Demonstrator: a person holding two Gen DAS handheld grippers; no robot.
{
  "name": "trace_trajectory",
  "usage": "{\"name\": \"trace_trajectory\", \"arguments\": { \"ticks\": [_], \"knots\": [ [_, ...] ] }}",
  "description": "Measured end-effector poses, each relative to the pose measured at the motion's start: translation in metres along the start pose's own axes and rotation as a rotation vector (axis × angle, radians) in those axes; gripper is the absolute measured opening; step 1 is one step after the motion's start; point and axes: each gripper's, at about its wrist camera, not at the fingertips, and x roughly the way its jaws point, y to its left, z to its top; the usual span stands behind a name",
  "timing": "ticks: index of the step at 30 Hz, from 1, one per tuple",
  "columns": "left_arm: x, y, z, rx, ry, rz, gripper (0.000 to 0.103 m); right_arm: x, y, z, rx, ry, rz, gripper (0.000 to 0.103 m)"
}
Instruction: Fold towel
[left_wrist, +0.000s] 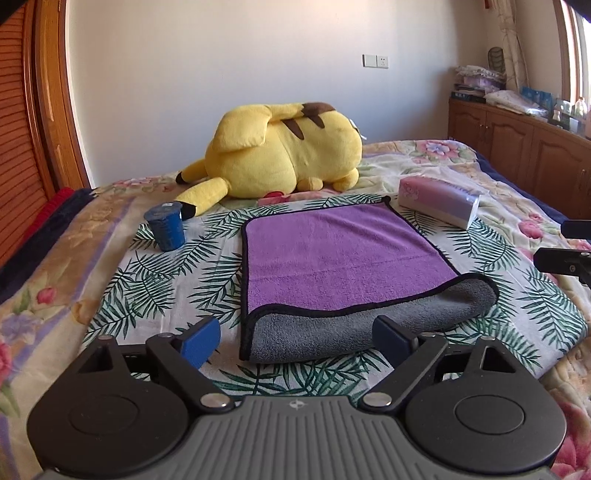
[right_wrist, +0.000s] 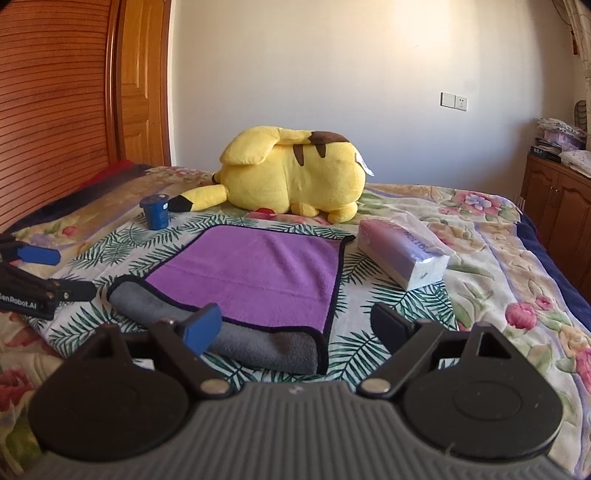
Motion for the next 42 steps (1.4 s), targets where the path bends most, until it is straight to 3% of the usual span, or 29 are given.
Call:
{"name": "trace_trajectory", "arguments": {
  "ticks": [12,19,33,42],
  "knots": [
    [0.044,0.011,0.002,-0.030,0.028,0.000,0.063,0.033,0.010,0.006,-0.032,0.026,0.027,0.087],
    [0.067,0.019,0.001,-0.031,0.063,-0.007,0.042,0.048,0.013,0.006,-0.053,0.048,0.028,0.087],
    [0.082,0.039,-0.011,-0.105,0.086,-0.006,0.024,0.067,0.009,-0.007,-0.056,0.110,-0.001,0.081],
    [0.084,0.043,-0.017,-0.099,0.090,-0.023,0.000,0.079,-0.004,-0.013,-0.027,0.164,-0.022,0.073]
  ]
}}
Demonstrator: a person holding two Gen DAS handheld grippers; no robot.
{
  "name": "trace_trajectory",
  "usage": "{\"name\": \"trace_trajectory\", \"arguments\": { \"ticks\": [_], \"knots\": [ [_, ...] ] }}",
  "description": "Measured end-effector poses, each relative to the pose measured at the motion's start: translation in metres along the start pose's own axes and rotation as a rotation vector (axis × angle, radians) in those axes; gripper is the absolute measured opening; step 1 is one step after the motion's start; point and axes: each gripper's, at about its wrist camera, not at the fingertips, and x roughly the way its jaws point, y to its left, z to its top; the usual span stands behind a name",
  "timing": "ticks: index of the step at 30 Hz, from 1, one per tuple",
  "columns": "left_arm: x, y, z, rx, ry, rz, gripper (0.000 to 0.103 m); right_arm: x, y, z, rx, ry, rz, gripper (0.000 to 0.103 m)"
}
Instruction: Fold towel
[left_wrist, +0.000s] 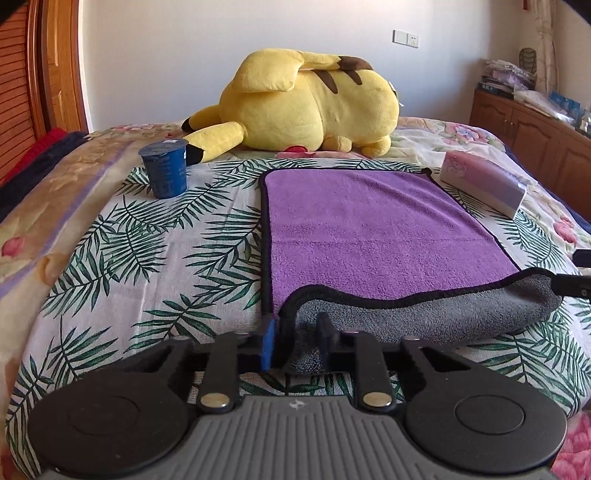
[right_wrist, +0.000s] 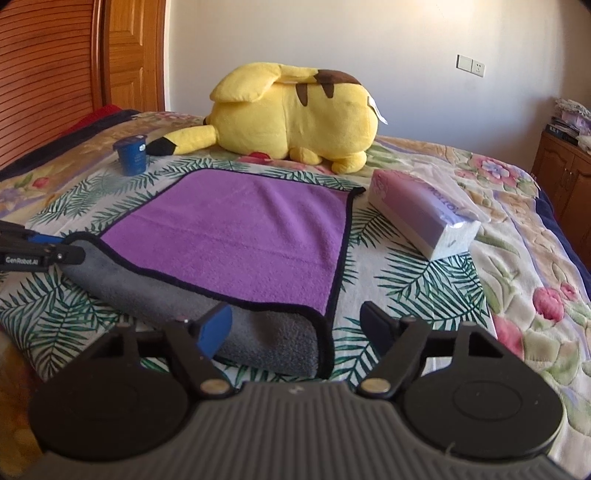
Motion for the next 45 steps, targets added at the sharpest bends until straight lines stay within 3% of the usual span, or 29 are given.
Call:
{"name": "trace_trajectory", "arguments": {
  "ticks": [6,17,19,21,25,26,27,45],
  "knots": [
    [-0.004,-0.001,0.001,0.000,-0.025,-0.024,0.000,0.009,-0.011,-0.002,0.044,0.041,0.000,0.059],
    [0.000,-0.001,-0.003,0.000,-0.009,-0.036,0.000,0.026,-0.026,-0.002,0.125,0.127,0.049,0.049],
    [-0.001,-0.003,-0.003,0.010,-0.015,-0.038,0.000,0.029,-0.028,-0.003,0.137,0.147,0.069,0.043],
    [-0.002,-0.004,-0.003,0.017,-0.020,-0.037,0.000,0.030,-0.029,-0.004,0.146,0.157,0.082,0.025],
    [-0.003,-0.004,-0.002,0.016,-0.025,-0.049,0.000,0.027,-0.029,-0.005,0.139,0.155,0.093,0.018],
    [-0.003,-0.004,-0.002,0.016,-0.028,-0.048,0.000,0.026,-0.028,-0.006,0.133,0.156,0.096,0.010],
    [-0.003,-0.004,-0.002,0.019,-0.031,-0.047,0.000,0.026,-0.028,-0.006,0.126,0.156,0.099,0.008],
    [-0.023,-0.009,0.008,0.032,-0.139,-0.095,0.000,0.011,-0.021,0.003,0.051,0.065,0.074,0.004]
  ]
}}
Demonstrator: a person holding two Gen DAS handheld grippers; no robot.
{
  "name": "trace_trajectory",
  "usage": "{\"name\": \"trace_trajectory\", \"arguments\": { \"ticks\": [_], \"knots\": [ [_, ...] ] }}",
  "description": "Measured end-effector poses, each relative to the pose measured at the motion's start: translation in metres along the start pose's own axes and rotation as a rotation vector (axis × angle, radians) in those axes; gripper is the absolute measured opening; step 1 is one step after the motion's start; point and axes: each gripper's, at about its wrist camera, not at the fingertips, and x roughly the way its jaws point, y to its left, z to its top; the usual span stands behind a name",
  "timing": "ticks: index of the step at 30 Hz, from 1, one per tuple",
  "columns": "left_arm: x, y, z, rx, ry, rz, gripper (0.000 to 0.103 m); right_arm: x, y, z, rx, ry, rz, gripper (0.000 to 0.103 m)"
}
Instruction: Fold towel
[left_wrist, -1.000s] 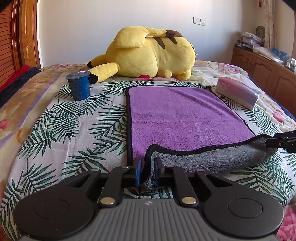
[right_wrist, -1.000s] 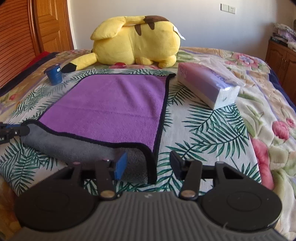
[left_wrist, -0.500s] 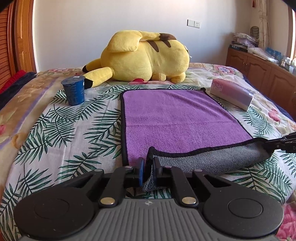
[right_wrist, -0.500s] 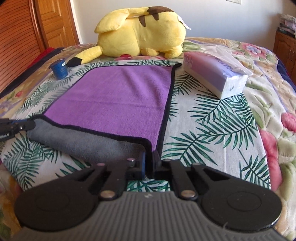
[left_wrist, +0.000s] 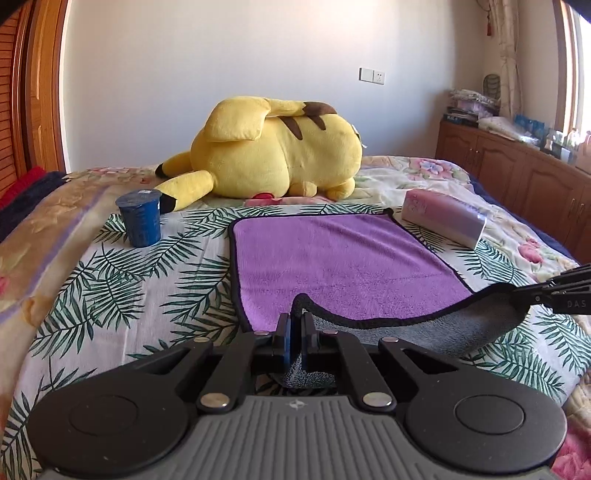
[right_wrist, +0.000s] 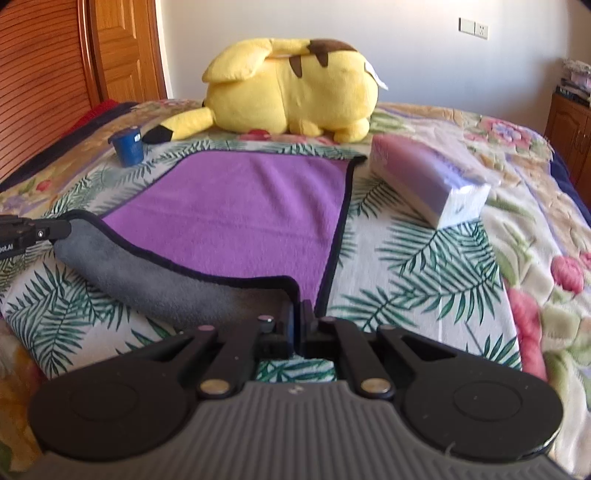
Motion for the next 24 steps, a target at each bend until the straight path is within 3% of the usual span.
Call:
{"name": "trace_trajectory", "arguments": {
  "ticks": [12,24],
  "knots": [
    [0.003,0.002,0.006,-0.014,-0.008,-0.015,0.000,-0.001,0.005,0.014,-0.043,-0.054,-0.009,0.003],
    [0.003,0.003,0.038,0.033,-0.058,-0.018,0.000,0.001,0.002,0.041,-0.081,-0.110,-0.013,0.003]
  ]
}}
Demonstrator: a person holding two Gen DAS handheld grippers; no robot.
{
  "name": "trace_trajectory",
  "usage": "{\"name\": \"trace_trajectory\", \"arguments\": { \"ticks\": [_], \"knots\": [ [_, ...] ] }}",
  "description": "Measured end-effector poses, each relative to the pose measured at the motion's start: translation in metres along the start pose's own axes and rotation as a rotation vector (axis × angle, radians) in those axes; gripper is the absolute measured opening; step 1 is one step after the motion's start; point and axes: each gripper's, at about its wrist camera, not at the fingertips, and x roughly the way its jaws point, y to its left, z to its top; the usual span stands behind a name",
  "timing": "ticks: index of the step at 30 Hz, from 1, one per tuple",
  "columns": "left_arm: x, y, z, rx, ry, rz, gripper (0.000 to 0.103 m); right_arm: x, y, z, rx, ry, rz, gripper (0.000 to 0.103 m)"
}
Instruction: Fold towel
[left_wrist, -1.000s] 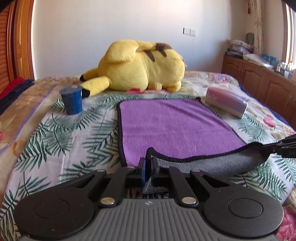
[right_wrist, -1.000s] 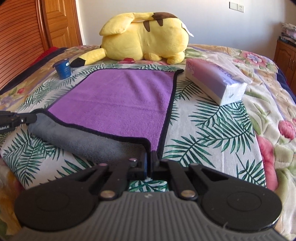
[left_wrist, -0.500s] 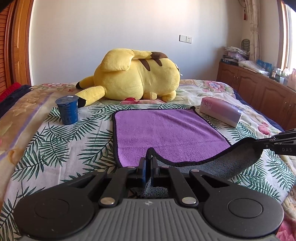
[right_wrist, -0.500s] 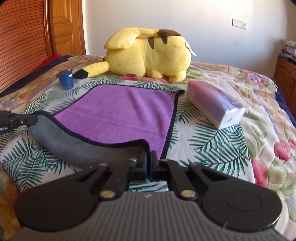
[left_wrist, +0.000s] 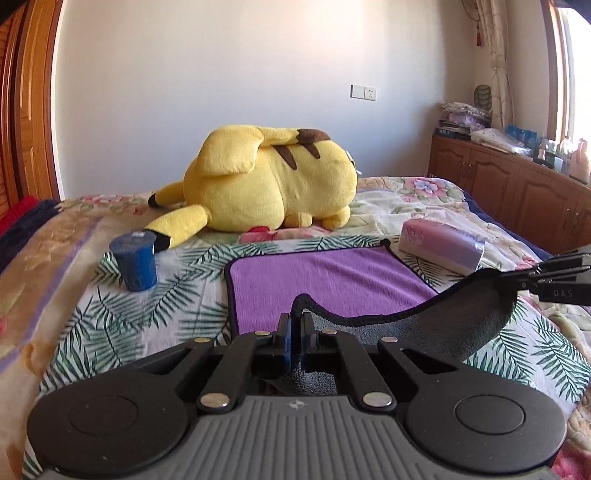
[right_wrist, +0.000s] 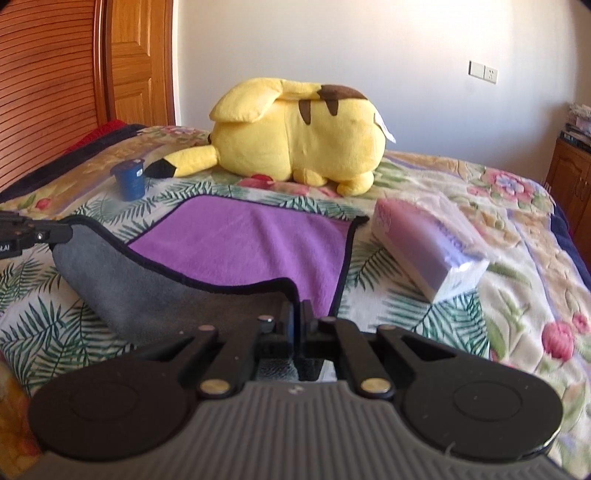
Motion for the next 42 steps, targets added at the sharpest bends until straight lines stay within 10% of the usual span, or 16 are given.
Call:
{"name": "trace_trajectory", "arguments": {
  "ticks": [42],
  "knots": [
    [0.059,0.017,0.075,0.074,-0.113,0.061,0.000,0.051,-0.020,0.077,-0.172,-0.154,-0.028,0.003]
  ]
}}
